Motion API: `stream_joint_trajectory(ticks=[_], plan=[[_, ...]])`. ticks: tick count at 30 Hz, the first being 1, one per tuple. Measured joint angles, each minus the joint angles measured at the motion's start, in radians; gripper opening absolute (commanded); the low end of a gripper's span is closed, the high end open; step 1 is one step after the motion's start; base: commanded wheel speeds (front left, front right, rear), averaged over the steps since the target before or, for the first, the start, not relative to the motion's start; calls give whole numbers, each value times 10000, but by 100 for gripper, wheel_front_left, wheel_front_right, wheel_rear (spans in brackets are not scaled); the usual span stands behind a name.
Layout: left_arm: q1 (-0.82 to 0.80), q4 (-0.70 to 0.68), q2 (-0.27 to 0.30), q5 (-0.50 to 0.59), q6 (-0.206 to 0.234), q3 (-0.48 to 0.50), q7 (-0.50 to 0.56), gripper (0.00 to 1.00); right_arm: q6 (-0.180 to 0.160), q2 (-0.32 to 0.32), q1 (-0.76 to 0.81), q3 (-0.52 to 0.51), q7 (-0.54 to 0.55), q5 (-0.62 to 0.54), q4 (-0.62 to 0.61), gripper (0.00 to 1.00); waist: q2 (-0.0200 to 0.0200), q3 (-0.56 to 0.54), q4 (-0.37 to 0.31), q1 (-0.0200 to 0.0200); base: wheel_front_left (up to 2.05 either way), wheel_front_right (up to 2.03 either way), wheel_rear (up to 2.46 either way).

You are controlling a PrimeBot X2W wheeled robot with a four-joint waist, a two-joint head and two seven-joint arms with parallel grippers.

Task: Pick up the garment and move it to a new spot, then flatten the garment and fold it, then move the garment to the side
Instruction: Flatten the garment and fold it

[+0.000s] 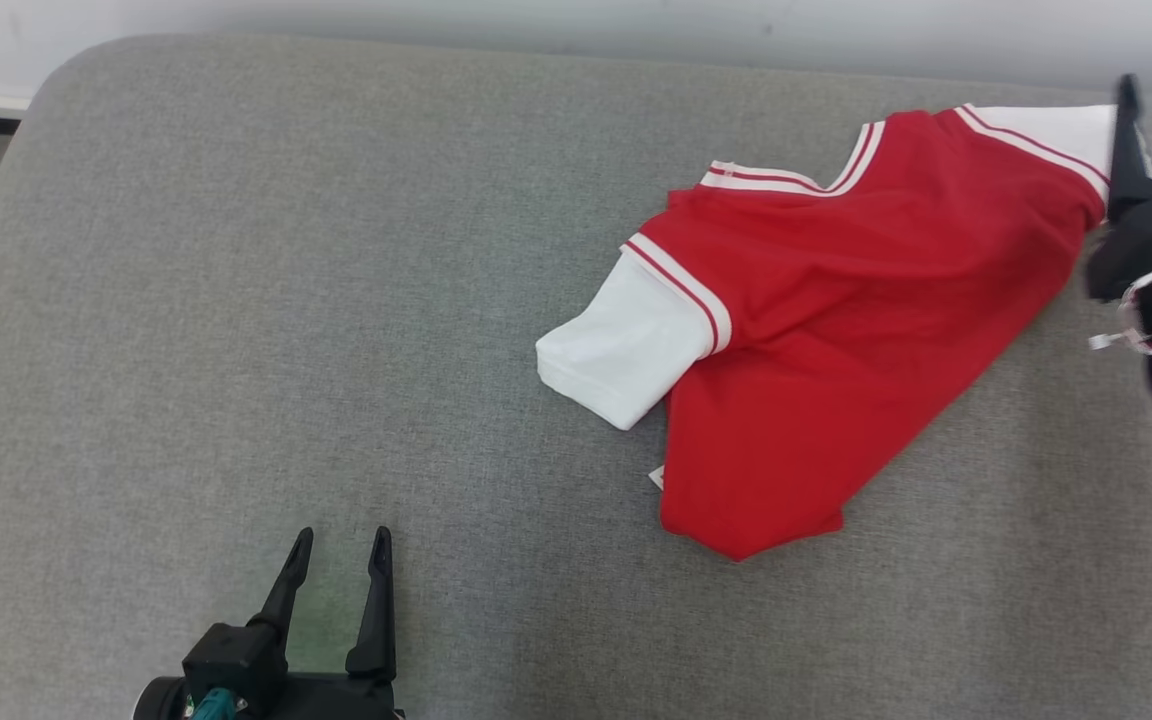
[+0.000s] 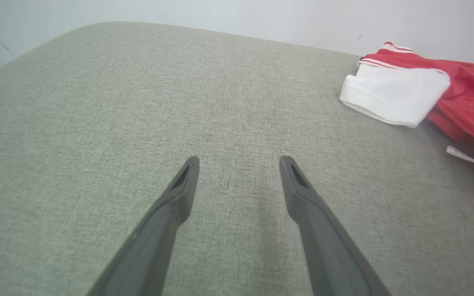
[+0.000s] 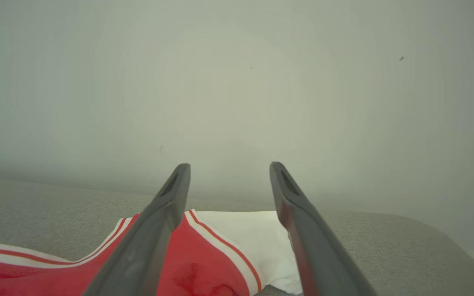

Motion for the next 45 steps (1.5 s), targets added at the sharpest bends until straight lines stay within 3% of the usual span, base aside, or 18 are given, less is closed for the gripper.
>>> stream_joint_trajectory(ticks=[5,8,13,14,16,21,26,34,43,45], plan=[[-30,15,-2,-23,40,-52,0,100,0,673,507,642,-12,90,-940,100,0,-98,-159,0,0,0,0],[-29,31,-4,-33,42,-81,0,100,0,1133,732,1582,-13,389,-1306,100,0,-174,-201,0,0,0,0],[-21,65,-2,-102,46,-140,0,100,0,1615,795,3542,-27,1285,-1898,100,0,-297,-172,0,0,0,0],[-11,69,-2,-117,48,-153,0,100,0,1716,839,4416,71,1718,-2157,100,0,-341,-121,-1,0,0,0],[16,71,0,-161,65,-196,0,100,0,1837,908,5231,347,2205,-2431,100,0,-381,-58,-1,0,0,0],[133,63,0,-297,107,-270,-2,100,0,1904,1063,7503,1394,3588,-3352,100,-1,-438,144,-1,0,0,0],[131,42,-2,-453,146,-389,-2,100,0,1519,1187,9193,2510,4577,-3670,100,0,-426,365,-1,0,0,0],[133,12,2,-560,213,-430,-2,100,0,1258,959,10138,3208,4968,-2878,100,-1,-335,686,-1,0,0,0],[94,-48,-2,-754,305,-744,0,100,0,1921,594,10410,3116,4654,-1599,100,-1,-184,1073,-1,0,0,0],[77,-82,0,-803,311,-767,-2,100,0,2027,526,10496,3126,4640,-1369,92,-1,-150,1176,-1,0,0,0]])
